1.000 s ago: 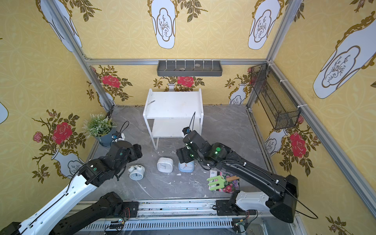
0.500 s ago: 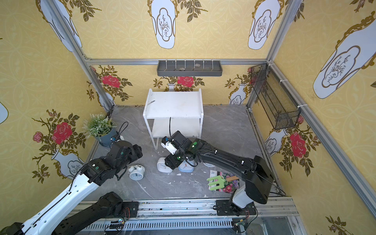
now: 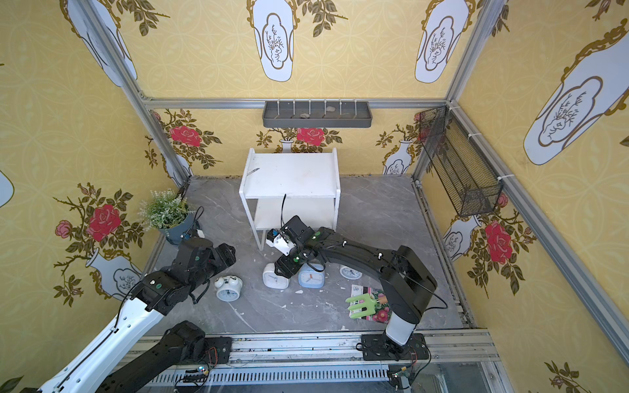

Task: Place the alarm clocks on the shelf by style
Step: Pick up the alarm from the center of the board.

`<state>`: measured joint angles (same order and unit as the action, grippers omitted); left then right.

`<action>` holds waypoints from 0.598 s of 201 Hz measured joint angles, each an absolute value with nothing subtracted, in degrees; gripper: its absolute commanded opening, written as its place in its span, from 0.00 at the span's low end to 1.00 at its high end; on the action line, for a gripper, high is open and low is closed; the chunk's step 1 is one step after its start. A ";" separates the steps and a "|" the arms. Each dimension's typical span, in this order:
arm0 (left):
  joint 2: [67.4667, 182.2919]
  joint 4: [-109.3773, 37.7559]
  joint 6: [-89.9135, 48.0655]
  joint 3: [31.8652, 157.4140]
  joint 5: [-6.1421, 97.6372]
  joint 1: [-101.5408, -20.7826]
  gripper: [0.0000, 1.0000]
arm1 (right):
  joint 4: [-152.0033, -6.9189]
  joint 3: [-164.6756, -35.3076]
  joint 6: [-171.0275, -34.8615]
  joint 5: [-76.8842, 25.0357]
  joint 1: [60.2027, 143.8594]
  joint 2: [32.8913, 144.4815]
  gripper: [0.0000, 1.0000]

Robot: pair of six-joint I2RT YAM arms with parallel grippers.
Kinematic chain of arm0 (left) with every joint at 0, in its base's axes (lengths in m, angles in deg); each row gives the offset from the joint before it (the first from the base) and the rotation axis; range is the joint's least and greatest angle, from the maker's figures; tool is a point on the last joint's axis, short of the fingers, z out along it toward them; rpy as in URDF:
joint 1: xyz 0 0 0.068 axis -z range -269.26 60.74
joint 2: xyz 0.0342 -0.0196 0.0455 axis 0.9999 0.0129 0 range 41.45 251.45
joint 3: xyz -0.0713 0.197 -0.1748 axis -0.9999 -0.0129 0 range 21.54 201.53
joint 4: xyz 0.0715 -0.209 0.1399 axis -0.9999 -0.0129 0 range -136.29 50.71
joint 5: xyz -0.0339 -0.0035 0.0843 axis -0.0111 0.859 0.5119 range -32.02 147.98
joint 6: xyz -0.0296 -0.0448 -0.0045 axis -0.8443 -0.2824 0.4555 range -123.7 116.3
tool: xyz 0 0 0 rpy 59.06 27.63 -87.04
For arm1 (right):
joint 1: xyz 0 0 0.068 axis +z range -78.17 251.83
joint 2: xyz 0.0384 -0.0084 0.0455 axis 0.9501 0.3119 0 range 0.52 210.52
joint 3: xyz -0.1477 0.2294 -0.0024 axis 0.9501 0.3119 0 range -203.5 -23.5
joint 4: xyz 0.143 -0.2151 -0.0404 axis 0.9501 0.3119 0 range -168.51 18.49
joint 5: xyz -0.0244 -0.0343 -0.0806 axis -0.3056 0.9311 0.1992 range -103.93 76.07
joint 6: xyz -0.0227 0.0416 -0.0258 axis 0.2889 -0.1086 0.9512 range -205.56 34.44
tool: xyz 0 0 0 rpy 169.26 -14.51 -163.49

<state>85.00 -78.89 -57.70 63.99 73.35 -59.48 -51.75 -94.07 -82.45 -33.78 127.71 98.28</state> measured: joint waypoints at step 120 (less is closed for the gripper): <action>84.74 -76.50 -55.58 62.18 71.30 -59.85 0.85 | -53.43 -93.37 -82.31 -34.59 129.15 100.68 0.43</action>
